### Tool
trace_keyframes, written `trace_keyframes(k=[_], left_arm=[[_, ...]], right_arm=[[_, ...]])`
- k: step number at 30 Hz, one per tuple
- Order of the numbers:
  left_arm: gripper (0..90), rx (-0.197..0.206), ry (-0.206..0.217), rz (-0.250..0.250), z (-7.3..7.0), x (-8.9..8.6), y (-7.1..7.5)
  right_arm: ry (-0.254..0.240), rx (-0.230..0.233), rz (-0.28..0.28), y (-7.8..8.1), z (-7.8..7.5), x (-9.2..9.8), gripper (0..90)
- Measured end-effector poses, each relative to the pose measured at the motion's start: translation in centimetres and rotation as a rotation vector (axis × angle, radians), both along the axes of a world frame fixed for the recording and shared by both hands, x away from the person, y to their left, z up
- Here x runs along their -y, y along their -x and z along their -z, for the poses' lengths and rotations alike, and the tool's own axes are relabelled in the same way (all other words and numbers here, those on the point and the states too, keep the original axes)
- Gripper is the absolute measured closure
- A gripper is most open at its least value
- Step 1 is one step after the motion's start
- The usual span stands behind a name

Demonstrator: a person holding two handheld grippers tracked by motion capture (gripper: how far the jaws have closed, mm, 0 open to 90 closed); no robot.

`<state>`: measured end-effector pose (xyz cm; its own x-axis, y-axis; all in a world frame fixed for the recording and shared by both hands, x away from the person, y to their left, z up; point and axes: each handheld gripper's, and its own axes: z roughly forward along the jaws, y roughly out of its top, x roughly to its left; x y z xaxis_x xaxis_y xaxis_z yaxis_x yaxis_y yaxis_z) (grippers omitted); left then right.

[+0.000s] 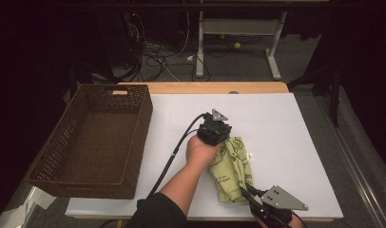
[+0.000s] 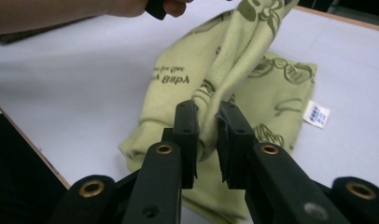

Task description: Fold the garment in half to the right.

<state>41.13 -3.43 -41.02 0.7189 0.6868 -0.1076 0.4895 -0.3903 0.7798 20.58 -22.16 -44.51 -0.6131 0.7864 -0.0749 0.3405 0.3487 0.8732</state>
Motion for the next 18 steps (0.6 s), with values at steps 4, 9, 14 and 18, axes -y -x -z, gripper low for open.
trace_keyframes(k=[4, 9, 14, 18], left_arm=[[78.5, -0.005, -0.005, 0.01, 0.5, 0.8, -0.2], [78.4, -0.014, -0.006, 0.022, 1.1, 1.5, -0.4], [73.9, -0.019, -0.002, 0.038, 1.2, 1.8, -0.6], [54.2, -0.017, 0.034, 0.032, 0.2, 1.1, -0.4]], right_arm=[[0.035, -0.018, 0.013, 0.1, 0.5, 0.7, 82.6], [0.038, -0.031, 0.016, 0.0, 0.9, 1.3, 83.1], [0.039, -0.037, 0.019, 0.0, 1.1, 1.4, 83.3], [0.04, -0.052, 0.021, -0.1, 1.4, 1.5, 83.3]])
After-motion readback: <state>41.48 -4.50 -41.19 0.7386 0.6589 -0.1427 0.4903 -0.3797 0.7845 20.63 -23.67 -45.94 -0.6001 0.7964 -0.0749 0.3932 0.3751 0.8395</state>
